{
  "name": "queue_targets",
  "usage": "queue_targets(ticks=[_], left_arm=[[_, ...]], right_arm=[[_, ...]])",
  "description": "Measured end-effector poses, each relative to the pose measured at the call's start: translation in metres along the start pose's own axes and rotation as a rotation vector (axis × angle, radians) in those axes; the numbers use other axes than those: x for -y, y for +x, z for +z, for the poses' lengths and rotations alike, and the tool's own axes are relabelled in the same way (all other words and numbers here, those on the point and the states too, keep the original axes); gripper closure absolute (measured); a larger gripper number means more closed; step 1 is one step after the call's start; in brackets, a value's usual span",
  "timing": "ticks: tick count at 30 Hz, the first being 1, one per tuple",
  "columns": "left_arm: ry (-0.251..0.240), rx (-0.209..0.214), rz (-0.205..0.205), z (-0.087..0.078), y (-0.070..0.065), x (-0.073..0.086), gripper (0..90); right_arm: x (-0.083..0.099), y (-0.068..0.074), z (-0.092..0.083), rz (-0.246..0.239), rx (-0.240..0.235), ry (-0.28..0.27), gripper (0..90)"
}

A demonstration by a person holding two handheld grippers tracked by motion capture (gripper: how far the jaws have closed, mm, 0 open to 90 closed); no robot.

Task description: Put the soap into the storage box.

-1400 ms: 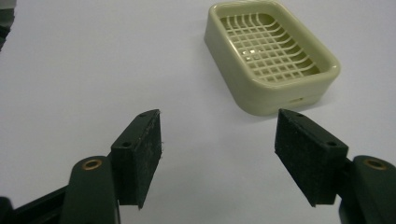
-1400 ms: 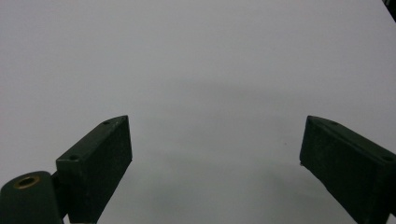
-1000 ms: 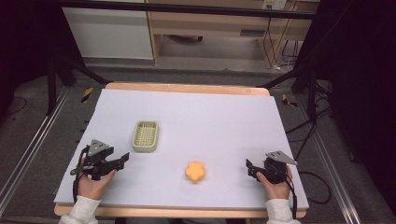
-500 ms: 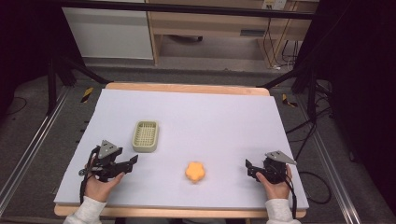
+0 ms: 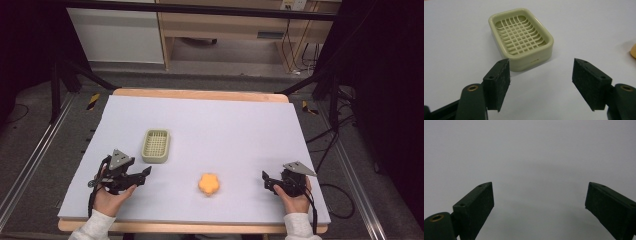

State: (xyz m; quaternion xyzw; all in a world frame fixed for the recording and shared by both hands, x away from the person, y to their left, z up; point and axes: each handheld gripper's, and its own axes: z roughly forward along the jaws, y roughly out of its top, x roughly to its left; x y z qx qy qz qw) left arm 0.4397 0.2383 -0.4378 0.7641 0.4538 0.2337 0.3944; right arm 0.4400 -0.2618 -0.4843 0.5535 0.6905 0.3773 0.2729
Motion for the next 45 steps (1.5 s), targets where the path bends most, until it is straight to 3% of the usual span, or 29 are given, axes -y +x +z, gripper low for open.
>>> queue_targets(ticks=[22, 27, 45], left_arm=[[-0.005, 0.041, 0.027, 0.002, -0.014, -0.011, 30.1], [0.002, 0.051, 0.057, 0.003, -0.022, -0.014, 30.0], [-0.005, 0.075, 0.082, 0.006, -0.034, -0.033, 28.8]], right_arm=[[0.001, 0.001, 0.002, -0.014, -0.002, 0.012, 9.2], [0.001, 0.001, 0.002, -0.007, -0.002, 0.015, 8.9], [0.001, 0.000, 0.002, -0.012, 0.003, 0.003, 8.9]])
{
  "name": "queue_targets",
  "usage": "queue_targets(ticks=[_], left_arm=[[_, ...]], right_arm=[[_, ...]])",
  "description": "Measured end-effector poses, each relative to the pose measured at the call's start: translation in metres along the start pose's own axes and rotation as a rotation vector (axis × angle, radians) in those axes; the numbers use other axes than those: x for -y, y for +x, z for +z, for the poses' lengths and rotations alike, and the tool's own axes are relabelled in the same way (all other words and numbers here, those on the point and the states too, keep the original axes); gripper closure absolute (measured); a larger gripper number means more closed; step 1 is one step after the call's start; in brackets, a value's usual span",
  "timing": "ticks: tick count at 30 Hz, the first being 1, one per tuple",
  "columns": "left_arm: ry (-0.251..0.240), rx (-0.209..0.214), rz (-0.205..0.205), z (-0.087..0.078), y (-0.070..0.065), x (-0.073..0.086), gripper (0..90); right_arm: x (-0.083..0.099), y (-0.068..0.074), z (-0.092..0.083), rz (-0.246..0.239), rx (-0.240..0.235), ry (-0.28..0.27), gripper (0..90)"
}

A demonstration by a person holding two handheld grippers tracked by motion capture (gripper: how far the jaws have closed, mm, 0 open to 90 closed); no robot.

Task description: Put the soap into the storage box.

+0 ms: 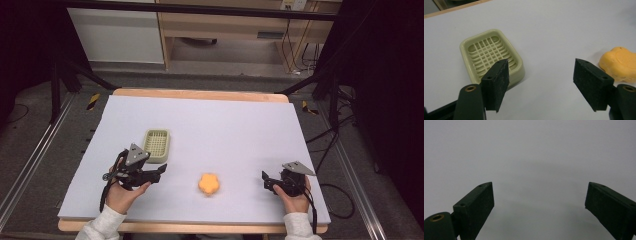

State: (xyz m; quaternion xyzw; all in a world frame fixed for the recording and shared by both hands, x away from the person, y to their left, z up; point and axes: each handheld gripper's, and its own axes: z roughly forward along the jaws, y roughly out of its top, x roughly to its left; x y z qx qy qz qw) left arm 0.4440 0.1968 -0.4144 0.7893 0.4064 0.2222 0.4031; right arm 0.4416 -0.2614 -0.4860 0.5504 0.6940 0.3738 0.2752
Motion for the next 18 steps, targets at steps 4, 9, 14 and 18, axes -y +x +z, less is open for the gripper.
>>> queue_targets(ticks=[4, 9, 14, 18], left_arm=[[0.002, 0.013, 0.014, 0.003, -0.006, -0.005, 28.7], [0.011, 0.029, 0.027, 0.009, -0.013, -0.011, 28.3], [0.015, 0.059, 0.049, 0.015, -0.024, -0.017, 28.1], [0.020, 0.075, 0.062, 0.018, -0.030, -0.020, 28.0]], right_arm=[[0.000, 0.000, 0.000, 0.005, 0.000, -0.002, 8.9], [0.000, -0.001, 0.000, 0.001, 0.002, -0.002, 8.9], [0.000, -0.001, 0.000, 0.002, 0.005, -0.001, 8.9], [0.000, 0.000, 0.000, 0.004, 0.007, -0.001, 8.9]])
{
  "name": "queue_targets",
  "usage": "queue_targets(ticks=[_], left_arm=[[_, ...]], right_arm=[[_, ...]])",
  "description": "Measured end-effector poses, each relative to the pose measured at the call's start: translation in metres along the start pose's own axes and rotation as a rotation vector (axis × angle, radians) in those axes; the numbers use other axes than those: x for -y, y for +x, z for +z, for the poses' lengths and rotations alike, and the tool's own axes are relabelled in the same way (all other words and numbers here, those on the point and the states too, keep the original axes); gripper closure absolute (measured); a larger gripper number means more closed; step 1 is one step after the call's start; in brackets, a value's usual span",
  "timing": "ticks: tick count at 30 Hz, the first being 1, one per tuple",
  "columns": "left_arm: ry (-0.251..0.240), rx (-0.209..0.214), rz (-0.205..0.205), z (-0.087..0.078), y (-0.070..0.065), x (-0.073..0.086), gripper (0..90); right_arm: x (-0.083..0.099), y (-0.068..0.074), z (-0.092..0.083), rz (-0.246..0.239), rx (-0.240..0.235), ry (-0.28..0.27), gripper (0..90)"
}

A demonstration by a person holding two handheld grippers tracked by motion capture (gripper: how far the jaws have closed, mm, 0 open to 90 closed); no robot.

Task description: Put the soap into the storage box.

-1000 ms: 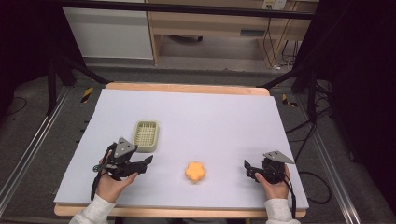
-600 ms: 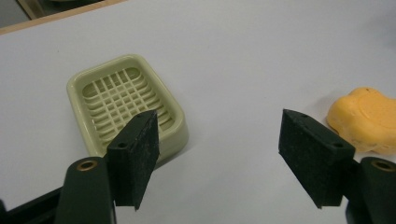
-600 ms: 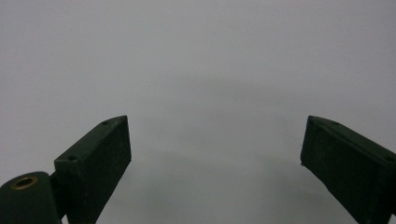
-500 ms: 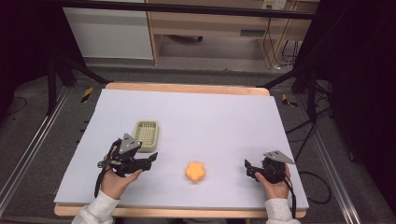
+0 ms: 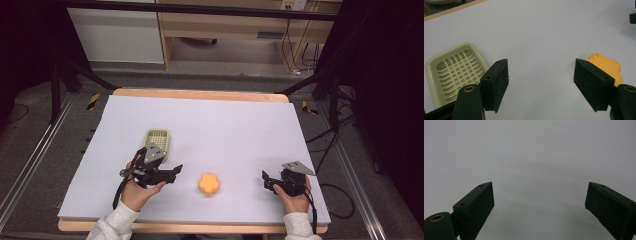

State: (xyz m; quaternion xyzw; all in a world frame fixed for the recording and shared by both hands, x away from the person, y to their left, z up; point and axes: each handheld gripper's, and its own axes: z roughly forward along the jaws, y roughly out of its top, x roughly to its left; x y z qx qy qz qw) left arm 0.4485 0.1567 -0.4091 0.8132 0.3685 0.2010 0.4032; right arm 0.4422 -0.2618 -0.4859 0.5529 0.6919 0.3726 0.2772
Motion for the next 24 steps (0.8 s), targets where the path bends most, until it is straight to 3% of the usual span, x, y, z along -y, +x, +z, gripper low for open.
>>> queue_targets(ticks=[24], left_arm=[[0.053, 0.081, 0.052, 0.023, -0.030, -0.016, 26.3]], right_arm=[[-0.001, 0.001, 0.000, 0.006, 0.014, -0.009, 9.1]])
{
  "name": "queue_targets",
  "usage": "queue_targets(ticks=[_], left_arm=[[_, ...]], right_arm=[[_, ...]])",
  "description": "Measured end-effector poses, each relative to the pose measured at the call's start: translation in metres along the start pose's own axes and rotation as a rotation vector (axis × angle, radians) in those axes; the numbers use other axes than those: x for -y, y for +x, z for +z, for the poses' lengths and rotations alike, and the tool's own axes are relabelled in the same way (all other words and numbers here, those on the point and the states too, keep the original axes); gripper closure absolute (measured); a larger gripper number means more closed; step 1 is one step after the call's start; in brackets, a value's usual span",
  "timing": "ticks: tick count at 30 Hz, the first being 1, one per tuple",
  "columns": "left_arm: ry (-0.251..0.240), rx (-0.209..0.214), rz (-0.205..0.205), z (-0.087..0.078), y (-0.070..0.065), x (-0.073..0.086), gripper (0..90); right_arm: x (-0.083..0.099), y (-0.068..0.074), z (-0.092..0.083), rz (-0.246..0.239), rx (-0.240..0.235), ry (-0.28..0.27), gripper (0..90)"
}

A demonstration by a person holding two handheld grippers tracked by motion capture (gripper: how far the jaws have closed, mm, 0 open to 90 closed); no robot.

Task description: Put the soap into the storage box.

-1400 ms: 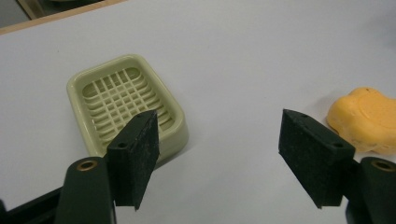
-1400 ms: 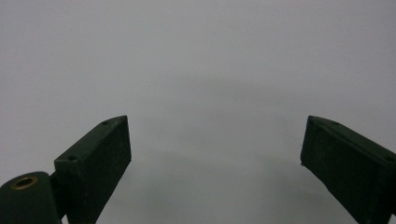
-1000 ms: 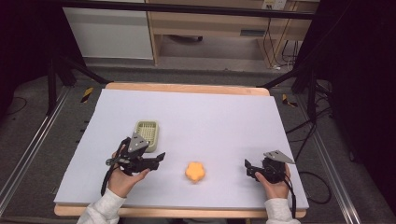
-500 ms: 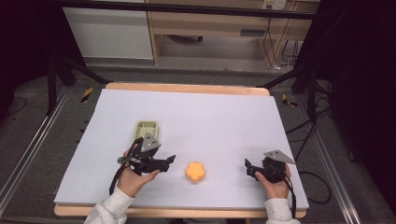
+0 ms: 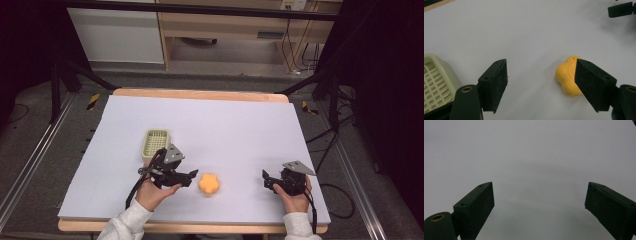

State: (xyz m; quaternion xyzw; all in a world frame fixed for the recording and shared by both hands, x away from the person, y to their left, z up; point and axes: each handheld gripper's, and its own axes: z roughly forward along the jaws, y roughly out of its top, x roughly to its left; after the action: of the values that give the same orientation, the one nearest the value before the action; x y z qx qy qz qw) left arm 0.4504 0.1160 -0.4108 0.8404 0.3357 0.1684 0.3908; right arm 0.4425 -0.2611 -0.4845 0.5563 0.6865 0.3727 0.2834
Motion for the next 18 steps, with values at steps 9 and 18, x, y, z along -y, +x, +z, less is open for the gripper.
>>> queue_targets(ticks=[9, 18], left_arm=[[0.030, 0.026, 0.017, 0.008, -0.008, -0.002, 26.0], [0.061, 0.050, 0.044, 0.016, -0.016, -0.006, 24.5]], right_arm=[[0.000, 0.001, 0.001, 0.003, -0.011, 0.004, 9.4], [0.000, 0.002, 0.002, -0.004, -0.012, 0.009, 9.6]])
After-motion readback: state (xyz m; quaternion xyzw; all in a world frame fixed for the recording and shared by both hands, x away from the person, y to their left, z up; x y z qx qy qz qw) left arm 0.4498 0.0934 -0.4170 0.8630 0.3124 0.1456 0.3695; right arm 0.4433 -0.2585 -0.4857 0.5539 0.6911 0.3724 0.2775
